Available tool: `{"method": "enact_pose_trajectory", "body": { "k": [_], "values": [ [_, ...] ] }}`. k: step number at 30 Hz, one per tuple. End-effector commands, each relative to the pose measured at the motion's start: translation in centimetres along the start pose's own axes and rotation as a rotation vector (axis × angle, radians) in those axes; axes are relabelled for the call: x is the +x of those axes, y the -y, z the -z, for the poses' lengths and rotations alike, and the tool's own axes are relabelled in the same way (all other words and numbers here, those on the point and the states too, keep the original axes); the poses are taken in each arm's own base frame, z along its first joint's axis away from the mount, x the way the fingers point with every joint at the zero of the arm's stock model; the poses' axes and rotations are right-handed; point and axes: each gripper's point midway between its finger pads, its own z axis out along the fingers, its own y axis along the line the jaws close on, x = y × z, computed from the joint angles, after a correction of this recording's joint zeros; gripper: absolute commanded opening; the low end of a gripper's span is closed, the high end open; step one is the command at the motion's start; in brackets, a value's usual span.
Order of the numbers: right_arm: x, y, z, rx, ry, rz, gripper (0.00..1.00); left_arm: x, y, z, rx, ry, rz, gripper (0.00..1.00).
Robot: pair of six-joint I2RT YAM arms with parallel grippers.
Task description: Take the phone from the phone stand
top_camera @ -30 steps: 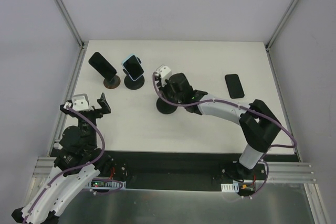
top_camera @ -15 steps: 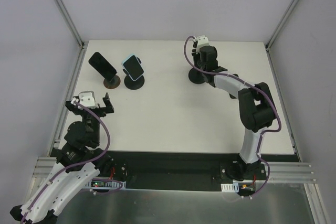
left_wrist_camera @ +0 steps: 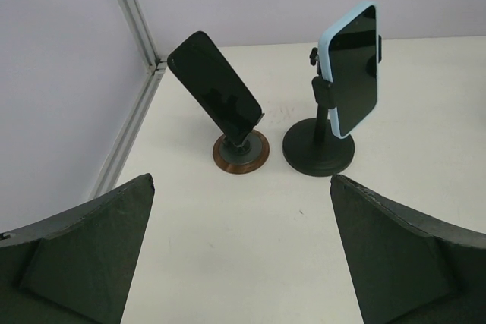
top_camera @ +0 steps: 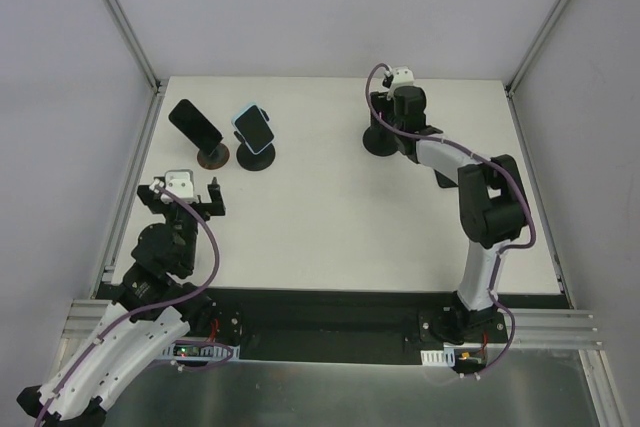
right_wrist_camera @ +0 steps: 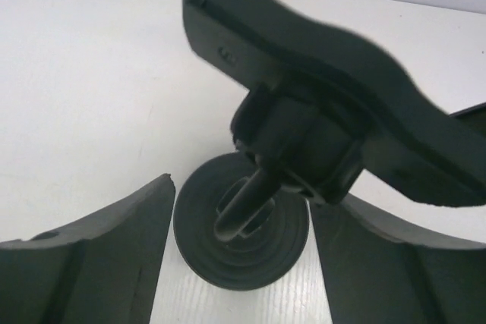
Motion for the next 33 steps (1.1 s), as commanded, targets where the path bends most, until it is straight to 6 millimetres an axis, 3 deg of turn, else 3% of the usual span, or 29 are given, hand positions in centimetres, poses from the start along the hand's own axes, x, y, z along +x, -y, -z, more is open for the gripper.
{"method": "enact_pose_trajectory", "body": {
  "k": [1, 2, 5, 8, 9, 10, 16, 18, 19, 20, 22, 23, 24, 25, 26, 27, 29, 30, 32, 33],
  "values": [
    [-5.4, -0.6, 3.6, -0.05, 0.11, -0.035, 0.81, -0.4, 1.1, -0.3, 0.05, 0.009, 0.028, 0.99],
    [-5.5, -0.6, 4.1, -0.055, 0.109, -0.038, 0.9, -0.4, 1.4, -0.4, 0.061, 0.007, 0.041, 0.99],
    [-6.6, -0.4, 6.3, -0.059, 0.111, -0.057, 1.0, -0.4, 3.0, -0.7, 0.123, -0.011, 0.059, 0.99],
    [-6.8, 0.1, 9.1, -0.053, 0.089, -0.084, 0.96, -0.1, 4.5, -1.4, 0.167, -0.05, 0.056, 0.99],
    [-5.8, 0.1, 9.9, -0.053, 0.065, -0.09, 0.96, -0.2, 4.8, -1.6, 0.174, -0.059, 0.055, 0.99],
    [-6.7, 0.3, 11.7, -0.059, 0.077, -0.11, 0.96, 0.4, 5.3, -2.1, 0.18, -0.089, 0.041, 0.99],
    [-4.8, 0.9, 19.0, -0.094, 0.08, -0.158, 0.96, 0.0, 7.5, -4.0, 0.241, -0.149, 0.022, 0.99],
    [-4.2, 0.8, 20.6, -0.111, 0.091, -0.184, 0.96, -0.3, 8.0, -5.0, 0.266, -0.171, 0.029, 0.99],
    [-4.7, 0.9, 22.2, -0.122, 0.127, -0.195, 0.96, -0.4, 8.0, -5.5, 0.269, -0.179, 0.039, 0.99],
    [-3.1, 0.9, 22.6, -0.124, 0.106, -0.208, 0.96, -0.5, 7.2, -6.1, 0.246, -0.201, 0.065, 0.99],
    [-3.2, 0.7, 24.4, -0.151, 0.143, -0.218, 0.96, 0.0, 7.9, -7.0, 0.295, -0.241, 0.09, 0.99],
    [-1.9, 0.7, 24.7, -0.155, 0.126, -0.216, 0.96, -0.5, 6.8, -7.9, 0.266, -0.243, 0.143, 0.99],
    [-1.7, 0.6, 25.2, -0.167, 0.132, -0.219, 0.96, -0.1, 7.8, -8.2, 0.329, -0.268, 0.165, 0.99],
    [-1.7, 0.7, 26.1, -0.174, 0.151, -0.221, 0.96, -0.1, 7.4, -8.8, 0.328, -0.28, 0.182, 0.99],
    [-1.4, 0.7, 26.5, -0.179, 0.153, -0.219, 0.96, -1.2, 7.5, -9.4, 0.35, -0.271, 0.215, 0.99],
    [-0.6, 0.6, 26.7, -0.187, 0.145, -0.216, 0.96, -0.3, 6.7, -10.5, 0.336, -0.306, 0.235, 0.99],
    [-0.5, 0.7, 27.6, -0.194, 0.166, -0.21, 0.96, -1.3, 7.5, -11.3, 0.412, -0.313, 0.286, 0.99],
    [0.1, 0.7, 27.6, -0.196, 0.161, -0.208, 0.96, -0.1, 7.2, -12.5, 0.41, -0.355, 0.3, 0.99],
    [0.4, 0.7, 28.0, -0.202, 0.168, -0.194, 0.96, -0.9, 7.8, -13.4, 0.468, -0.355, 0.31, 0.99],
    [0.7, 0.8, 28.1, -0.199, 0.162, -0.189, 0.96, 0.1, 8.2, -14.2, 0.48, -0.389, 0.308, 0.99]
  ]
}}
